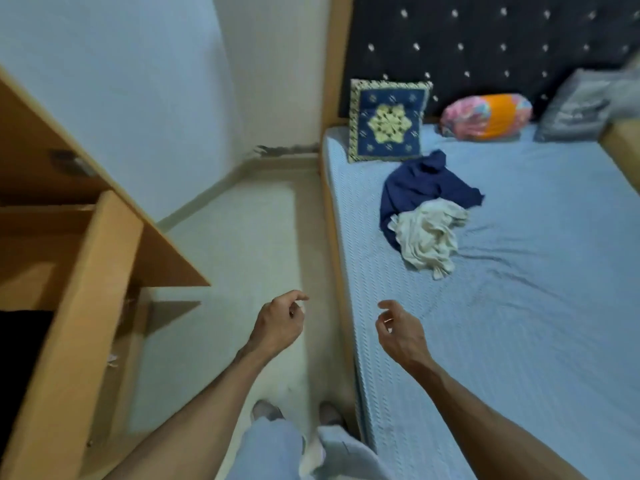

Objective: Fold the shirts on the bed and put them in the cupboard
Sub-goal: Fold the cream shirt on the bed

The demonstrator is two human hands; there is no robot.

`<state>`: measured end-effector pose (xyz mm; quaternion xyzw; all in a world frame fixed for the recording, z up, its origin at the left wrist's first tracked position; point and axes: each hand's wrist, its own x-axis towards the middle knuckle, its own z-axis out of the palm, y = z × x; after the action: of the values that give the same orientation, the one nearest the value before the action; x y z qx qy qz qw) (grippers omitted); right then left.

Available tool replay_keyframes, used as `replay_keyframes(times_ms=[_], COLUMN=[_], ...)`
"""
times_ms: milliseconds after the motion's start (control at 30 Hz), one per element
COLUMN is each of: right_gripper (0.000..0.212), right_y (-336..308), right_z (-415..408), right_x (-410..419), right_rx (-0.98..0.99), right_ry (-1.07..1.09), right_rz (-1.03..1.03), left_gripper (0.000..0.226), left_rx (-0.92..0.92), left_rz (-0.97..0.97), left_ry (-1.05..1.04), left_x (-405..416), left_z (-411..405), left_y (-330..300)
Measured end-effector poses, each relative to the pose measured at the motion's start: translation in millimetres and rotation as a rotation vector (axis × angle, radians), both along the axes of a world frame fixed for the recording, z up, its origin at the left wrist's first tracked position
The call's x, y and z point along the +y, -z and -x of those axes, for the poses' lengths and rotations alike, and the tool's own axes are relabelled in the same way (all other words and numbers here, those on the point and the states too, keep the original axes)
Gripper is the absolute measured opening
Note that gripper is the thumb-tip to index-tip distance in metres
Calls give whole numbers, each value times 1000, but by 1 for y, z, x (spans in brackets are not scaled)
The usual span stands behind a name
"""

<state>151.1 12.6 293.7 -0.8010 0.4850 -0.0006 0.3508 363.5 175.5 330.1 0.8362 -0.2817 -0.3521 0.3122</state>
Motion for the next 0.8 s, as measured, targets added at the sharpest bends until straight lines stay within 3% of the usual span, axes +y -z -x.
replay_keyframes(times_ms=[233,400,633,800], right_gripper=[36,42,60,68], right_y=[104,218,345,393], right_z=[144,186,179,178], right_x=[-10,-16,-53,-60], right_rx=[127,177,242,288], right_ry=[282,311,7,-62], right_rz=[-134,-138,-28,103], left_gripper=[34,43,59,68], left_rx=[155,243,9,-278], left_rz=[-115,-156,-175,-171], left_ry=[379,520,687,772], left_x=[-63,-89,-116,-112], left_z=[117,172,203,209], left_y=[105,237,383,419])
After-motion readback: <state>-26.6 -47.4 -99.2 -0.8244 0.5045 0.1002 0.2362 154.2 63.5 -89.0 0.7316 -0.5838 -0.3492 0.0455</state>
